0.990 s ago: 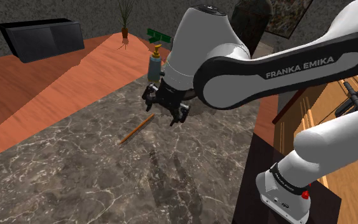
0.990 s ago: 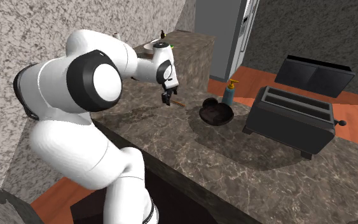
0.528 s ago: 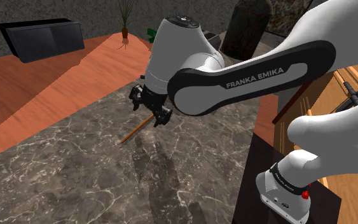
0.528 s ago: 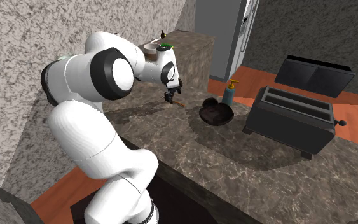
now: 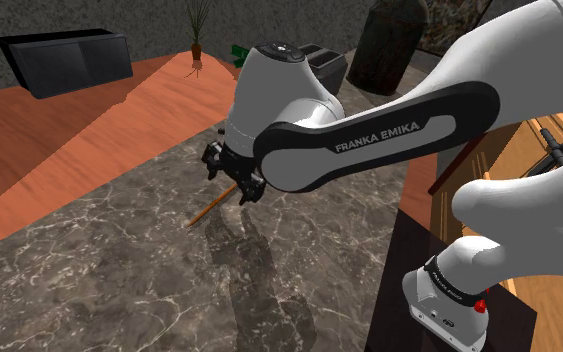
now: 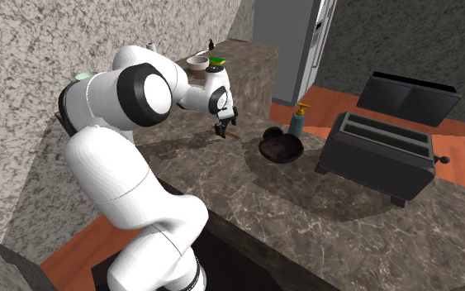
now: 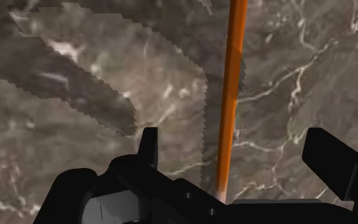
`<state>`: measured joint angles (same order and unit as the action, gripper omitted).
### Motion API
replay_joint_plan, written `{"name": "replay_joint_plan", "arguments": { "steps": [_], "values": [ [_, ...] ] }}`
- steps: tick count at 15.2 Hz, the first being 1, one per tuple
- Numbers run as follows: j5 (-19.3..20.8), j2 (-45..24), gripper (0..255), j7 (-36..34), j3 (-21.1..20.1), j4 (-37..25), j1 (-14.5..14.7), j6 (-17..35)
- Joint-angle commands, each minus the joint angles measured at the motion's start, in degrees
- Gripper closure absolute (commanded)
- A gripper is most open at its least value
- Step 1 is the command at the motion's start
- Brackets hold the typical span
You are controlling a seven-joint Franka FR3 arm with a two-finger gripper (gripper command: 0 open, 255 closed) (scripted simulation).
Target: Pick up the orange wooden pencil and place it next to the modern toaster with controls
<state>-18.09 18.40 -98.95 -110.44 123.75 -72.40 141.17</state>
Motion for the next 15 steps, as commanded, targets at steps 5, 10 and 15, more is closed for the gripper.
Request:
{"name": "replay_joint_plan", "arguments": {
  "steps": [5, 10, 15],
  "values": [
    [-0.04, 0.03, 255, 0.02, -0.05, 0.01, -0.04, 0.03],
    [-0.05, 0.03, 255, 0.02, -0.06, 0.01, -0.04, 0.03],
    [1.50, -1.00, 255, -0.94, 1.82, -0.47, 1.65, -1.16]
  ]
}}
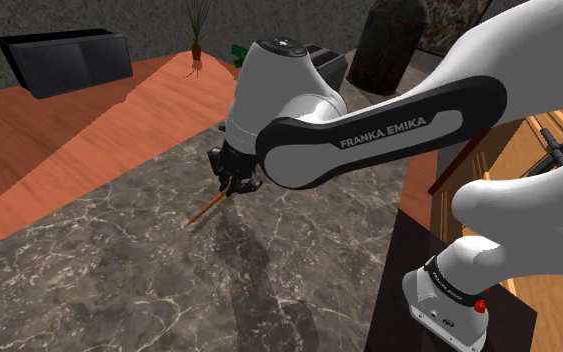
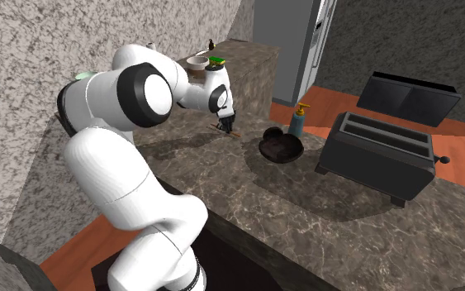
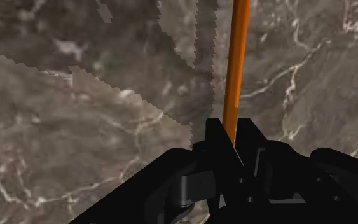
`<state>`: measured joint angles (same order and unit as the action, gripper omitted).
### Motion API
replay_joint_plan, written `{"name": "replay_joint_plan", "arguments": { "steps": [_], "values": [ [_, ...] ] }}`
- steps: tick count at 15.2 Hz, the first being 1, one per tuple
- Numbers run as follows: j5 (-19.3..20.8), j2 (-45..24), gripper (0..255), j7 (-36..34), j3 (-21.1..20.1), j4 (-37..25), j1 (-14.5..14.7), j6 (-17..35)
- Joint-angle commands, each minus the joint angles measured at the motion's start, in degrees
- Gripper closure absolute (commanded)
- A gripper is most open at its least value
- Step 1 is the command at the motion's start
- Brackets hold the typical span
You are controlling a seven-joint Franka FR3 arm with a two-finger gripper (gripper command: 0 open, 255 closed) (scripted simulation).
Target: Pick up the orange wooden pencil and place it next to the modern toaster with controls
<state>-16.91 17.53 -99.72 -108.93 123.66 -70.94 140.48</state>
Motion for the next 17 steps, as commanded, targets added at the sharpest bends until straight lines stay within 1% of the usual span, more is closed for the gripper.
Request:
{"name": "replay_joint_plan", "arguments": {
  "steps": [1, 10, 17],
  "values": [
    [1.08, -0.64, 255, -0.64, 1.28, -0.64, 1.07, -1.08],
    [7.88, -5.30, 255, -4.82, 10.46, -3.65, 9.92, -6.82],
    [11.74, -8.03, 255, -7.12, 19.54, -6.80, 19.02, -11.69]
  ]
}}
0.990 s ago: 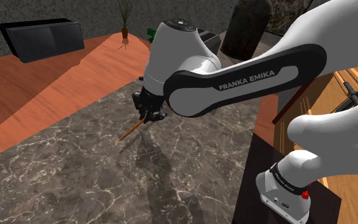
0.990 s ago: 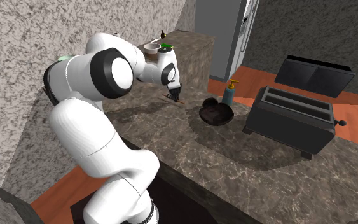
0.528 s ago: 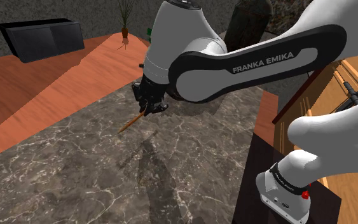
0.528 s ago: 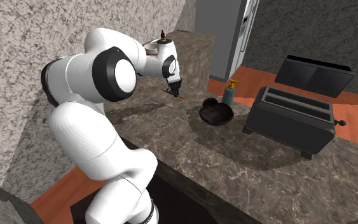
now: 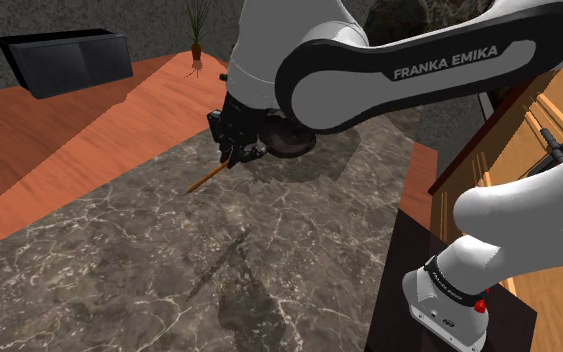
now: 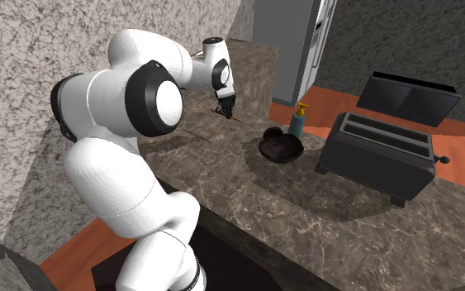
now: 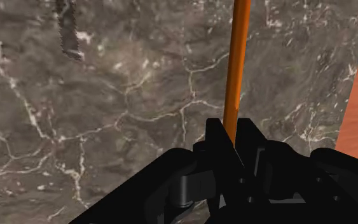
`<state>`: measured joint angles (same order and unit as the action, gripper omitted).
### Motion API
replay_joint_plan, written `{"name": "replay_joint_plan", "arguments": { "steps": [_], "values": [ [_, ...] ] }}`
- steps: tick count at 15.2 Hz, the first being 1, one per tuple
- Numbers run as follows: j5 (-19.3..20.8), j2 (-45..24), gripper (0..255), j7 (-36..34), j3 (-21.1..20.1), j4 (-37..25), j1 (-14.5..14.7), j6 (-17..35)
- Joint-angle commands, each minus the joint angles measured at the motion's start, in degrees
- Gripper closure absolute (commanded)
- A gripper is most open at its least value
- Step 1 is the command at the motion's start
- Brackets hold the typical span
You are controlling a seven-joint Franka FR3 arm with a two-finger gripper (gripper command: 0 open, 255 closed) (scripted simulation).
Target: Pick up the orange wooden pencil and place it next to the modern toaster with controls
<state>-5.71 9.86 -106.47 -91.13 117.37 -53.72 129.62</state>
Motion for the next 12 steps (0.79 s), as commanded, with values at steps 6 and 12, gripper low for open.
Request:
{"name": "replay_joint_plan", "arguments": {
  "steps": [6, 12],
  "values": [
    [-0.08, 0.33, 255, 0.34, 9.02, -3.79, 8.35, -5.34],
    [-1.42, 1.66, 255, 1.52, 12.82, -7.54, 11.05, -9.96]
  ]
}}
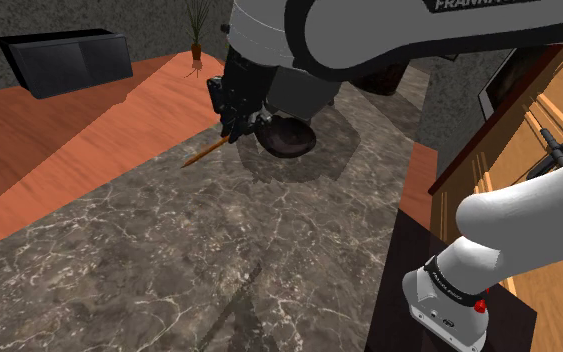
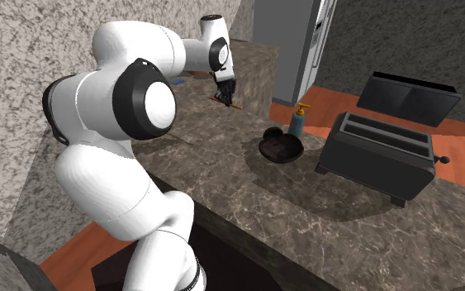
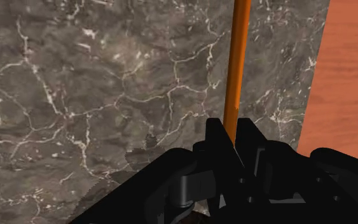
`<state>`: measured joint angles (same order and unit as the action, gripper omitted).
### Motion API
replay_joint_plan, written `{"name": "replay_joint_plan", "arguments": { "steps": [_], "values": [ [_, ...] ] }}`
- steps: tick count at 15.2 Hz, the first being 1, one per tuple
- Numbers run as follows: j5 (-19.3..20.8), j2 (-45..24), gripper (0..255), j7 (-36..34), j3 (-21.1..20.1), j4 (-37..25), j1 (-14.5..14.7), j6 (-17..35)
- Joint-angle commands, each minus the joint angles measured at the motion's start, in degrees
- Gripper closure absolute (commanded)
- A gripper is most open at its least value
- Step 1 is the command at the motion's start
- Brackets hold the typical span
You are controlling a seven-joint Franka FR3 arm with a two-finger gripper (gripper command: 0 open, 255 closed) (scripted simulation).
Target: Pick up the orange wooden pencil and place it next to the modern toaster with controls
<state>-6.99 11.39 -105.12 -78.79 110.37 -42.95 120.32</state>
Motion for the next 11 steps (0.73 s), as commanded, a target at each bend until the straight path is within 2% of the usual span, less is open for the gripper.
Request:
{"name": "replay_joint_plan", "arguments": {
  "steps": [1, 11],
  "values": [
    [-0.27, 0.28, 255, 0.31, 0.89, -1.21, 0.53, -1.43],
    [-0.15, 0.40, 255, 0.63, 2.55, -8.65, 0.93, -9.07]
  ]
}}
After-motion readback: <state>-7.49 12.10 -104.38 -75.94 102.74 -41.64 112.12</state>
